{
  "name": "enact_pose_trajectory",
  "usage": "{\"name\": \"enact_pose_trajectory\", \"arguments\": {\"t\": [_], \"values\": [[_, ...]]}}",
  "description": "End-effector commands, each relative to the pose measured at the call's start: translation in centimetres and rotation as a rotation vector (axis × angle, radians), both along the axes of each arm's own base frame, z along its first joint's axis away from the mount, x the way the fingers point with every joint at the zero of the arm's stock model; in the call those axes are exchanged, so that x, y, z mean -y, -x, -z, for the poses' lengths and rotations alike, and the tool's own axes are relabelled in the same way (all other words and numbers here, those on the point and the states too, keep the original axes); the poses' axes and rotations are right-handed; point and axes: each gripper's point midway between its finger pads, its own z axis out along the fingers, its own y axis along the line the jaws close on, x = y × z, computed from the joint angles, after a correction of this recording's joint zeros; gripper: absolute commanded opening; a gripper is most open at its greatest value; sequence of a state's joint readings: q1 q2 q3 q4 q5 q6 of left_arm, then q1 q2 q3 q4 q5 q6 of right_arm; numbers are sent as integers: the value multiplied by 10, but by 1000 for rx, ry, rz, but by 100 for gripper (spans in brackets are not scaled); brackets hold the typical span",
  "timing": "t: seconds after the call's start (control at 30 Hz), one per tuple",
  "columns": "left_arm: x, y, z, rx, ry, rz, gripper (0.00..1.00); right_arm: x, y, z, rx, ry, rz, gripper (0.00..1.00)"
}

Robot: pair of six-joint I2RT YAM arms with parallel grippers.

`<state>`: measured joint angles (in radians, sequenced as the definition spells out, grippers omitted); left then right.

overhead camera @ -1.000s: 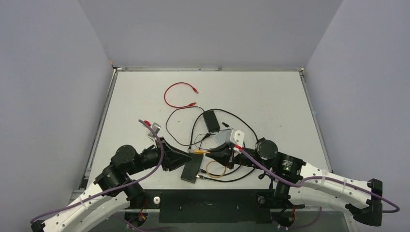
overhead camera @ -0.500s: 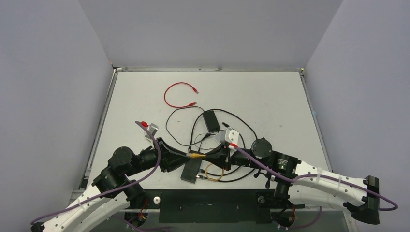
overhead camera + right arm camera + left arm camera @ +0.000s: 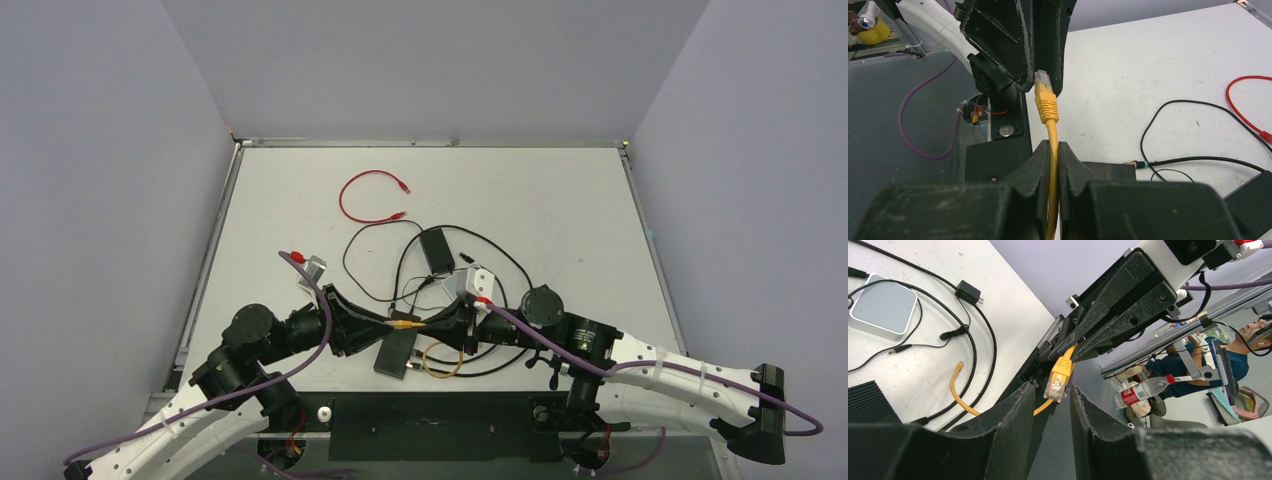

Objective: Insert the plug into the switch port
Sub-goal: Pick up the connector from the center of the board.

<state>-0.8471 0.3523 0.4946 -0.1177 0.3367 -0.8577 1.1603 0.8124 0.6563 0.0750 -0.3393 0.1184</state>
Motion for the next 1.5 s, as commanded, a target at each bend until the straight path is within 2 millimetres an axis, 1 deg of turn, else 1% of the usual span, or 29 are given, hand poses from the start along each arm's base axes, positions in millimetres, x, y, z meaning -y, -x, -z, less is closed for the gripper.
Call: {"name": "enact_pose_trajectory", "arguments": {"t": [0.0, 0.17, 0.5, 0.57, 0.7, 0.73, 0.77, 0.93, 0.97, 1.0, 1.03, 1.07, 1.1, 1.13, 1.17, 1.2, 1.23, 1.33, 1.37, 1.47], "values": [[-5, -1, -24, 57, 43, -17, 29, -5, 4, -14, 9, -57, -20, 0], [-5, 0, -25, 60, 45, -18, 24, -3, 2, -11, 6, -51, -5, 0], [-5, -1, -25, 60, 47, -20, 19, 0, 3, -9, 3, -38, -3, 0], [-4, 0, -24, 59, 47, -16, 16, 1, 3, -9, 2, -34, -4, 0], [-2, 0, -21, 57, 44, -4, 8, 0, 3, -7, 1, -24, -8, 0], [-2, 0, -21, 59, 43, 0, 3, 0, 3, -7, 1, -23, -9, 0], [-2, 0, -20, 59, 41, 0, 0, 0, 4, -7, 0, -21, -14, 0], [0, 2, -16, 64, 29, 13, 0, 0, 5, -4, 5, 1, -23, 1], [0, 2, -15, 70, 27, 17, 0, 0, 6, -2, 4, 11, -30, 6], [0, 3, -15, 75, 26, 24, 0, 0, 7, -4, 15, 15, -36, 9], [0, 4, -14, 81, 21, 29, 0, 1, 9, -1, 14, 30, -47, 14], [0, 5, -13, 83, 19, 37, 0, 1, 9, -3, 26, 40, -58, 17], [1, 7, -12, 89, 11, 46, 0, 2, 13, 2, 22, 64, -78, 22], [1, 7, -12, 91, 7, 49, 0, 2, 14, -2, 35, 68, -91, 26], [1, 9, -11, 95, -1, 59, 0, 2, 19, 2, 30, 91, -120, 28], [1, 9, -11, 98, -5, 64, 0, 1, 20, 0, 44, 98, -137, 31], [2, 11, -10, 105, -11, 76, 0, 1, 24, 3, 36, 116, -159, 32], [3, 14, -9, 127, -36, 102, 0, -2, 26, 1, 57, 132, -195, 34], [3, 16, -6, 124, -51, 119, 0, -3, 26, 1, 60, 135, -205, 35], [4, 21, -4, 147, -80, 156, 0, -6, 31, -5, 64, 125, -249, 36]]}}
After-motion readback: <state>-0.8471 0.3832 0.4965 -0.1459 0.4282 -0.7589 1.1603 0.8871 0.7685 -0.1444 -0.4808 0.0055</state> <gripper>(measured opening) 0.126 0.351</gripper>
